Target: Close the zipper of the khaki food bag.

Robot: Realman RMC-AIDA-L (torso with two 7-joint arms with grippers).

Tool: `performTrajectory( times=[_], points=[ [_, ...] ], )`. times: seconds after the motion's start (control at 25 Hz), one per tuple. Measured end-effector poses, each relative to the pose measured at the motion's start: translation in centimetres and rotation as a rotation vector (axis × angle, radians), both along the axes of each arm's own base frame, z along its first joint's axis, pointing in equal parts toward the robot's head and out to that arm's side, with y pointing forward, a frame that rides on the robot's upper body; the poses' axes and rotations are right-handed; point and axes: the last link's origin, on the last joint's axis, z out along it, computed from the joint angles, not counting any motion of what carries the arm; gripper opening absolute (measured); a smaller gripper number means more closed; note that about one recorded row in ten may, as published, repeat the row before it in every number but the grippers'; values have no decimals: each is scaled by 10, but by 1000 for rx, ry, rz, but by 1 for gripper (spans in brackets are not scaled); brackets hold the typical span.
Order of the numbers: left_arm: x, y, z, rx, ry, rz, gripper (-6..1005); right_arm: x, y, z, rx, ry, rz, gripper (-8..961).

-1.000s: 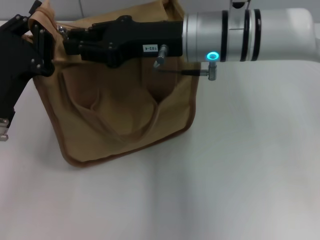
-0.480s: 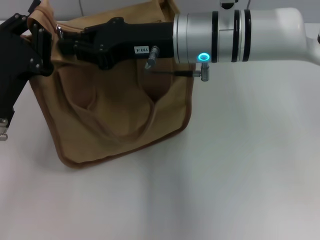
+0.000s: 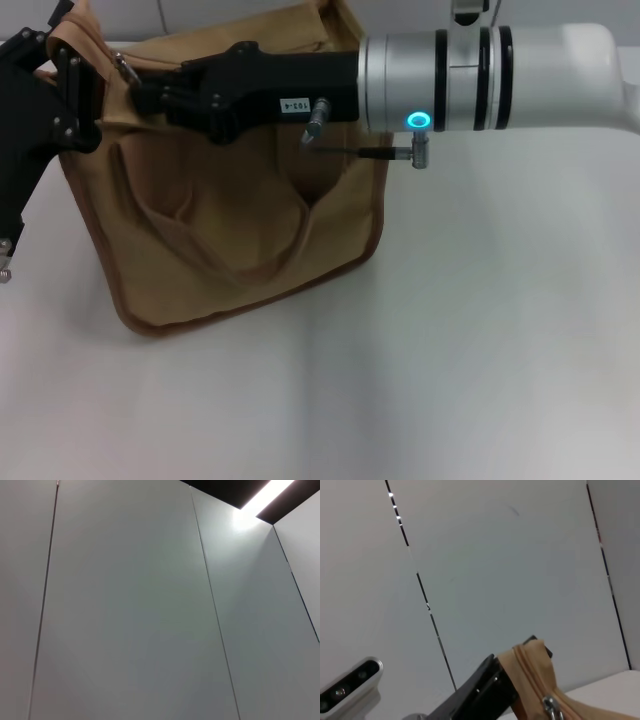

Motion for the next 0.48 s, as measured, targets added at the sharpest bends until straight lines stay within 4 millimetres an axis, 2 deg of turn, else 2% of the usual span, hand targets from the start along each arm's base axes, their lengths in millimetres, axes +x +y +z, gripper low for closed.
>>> performTrajectory(
  times=[0.48],
  points=[
    [4, 1, -2, -9, 0, -15, 53, -1, 1, 1, 8, 0, -2, 46]
  ],
)
